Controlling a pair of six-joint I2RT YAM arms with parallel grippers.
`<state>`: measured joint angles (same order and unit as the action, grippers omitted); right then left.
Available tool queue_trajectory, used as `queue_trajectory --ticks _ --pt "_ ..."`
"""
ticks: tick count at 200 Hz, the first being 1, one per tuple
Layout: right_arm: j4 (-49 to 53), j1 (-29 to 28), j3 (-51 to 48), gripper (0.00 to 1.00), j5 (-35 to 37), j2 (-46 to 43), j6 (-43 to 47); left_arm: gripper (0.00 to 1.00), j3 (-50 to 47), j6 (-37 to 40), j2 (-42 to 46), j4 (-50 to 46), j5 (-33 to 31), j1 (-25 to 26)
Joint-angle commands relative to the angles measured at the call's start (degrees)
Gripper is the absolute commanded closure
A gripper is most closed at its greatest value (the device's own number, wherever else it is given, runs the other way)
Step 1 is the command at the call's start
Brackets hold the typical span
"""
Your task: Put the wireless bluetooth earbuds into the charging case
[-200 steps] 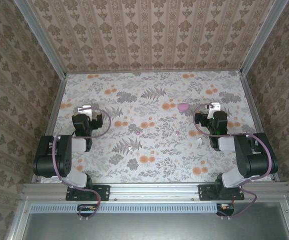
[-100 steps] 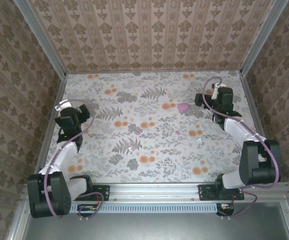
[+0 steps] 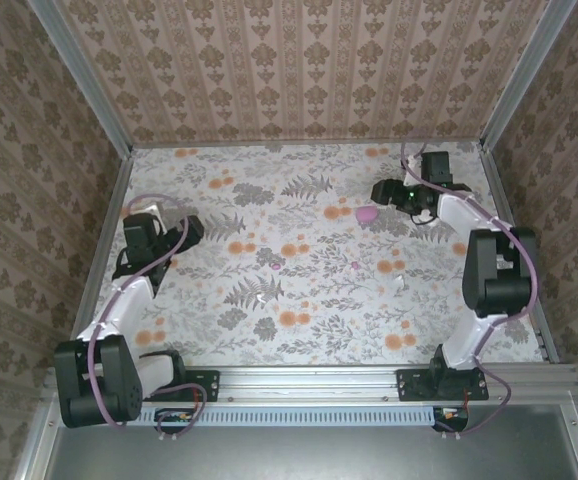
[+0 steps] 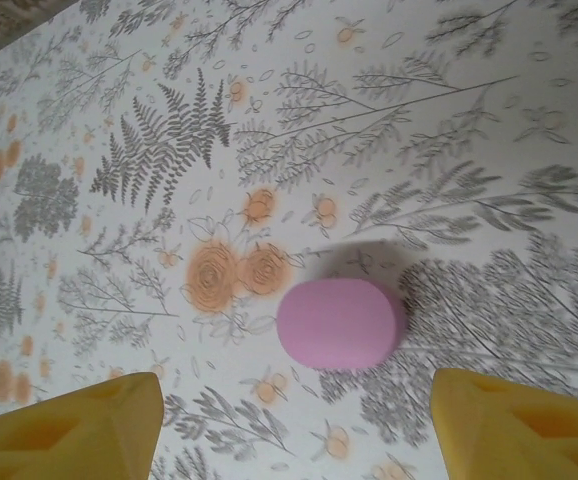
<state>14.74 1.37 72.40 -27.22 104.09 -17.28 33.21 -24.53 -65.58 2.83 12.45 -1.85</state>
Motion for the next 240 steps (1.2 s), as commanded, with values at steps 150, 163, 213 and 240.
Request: queue_trajectory --ticks 150,163,213,240 --pt "19.46 -1.63 30.06 0.34 -7.53 27.61 1.76 0.00 4.68 -0.05 -4.80 -2.36 0.84 12.73" --pt "20.01 -1.80 29.82 0.35 -8.21 27.70 2.28 0.00 5.15 0.16 -5.06 -2.65 0.65 13.30" --pt "20.08 -2.07 23.55 0.39 -11.61 23.93 4.74 0.00 5.72 0.26 -4.87 -3.08 0.36 14.19" --pt "19.25 -2.08 18.71 0.39 -12.90 20.75 5.42 0.00 5.77 0.27 -4.43 -3.16 0.38 14.46"
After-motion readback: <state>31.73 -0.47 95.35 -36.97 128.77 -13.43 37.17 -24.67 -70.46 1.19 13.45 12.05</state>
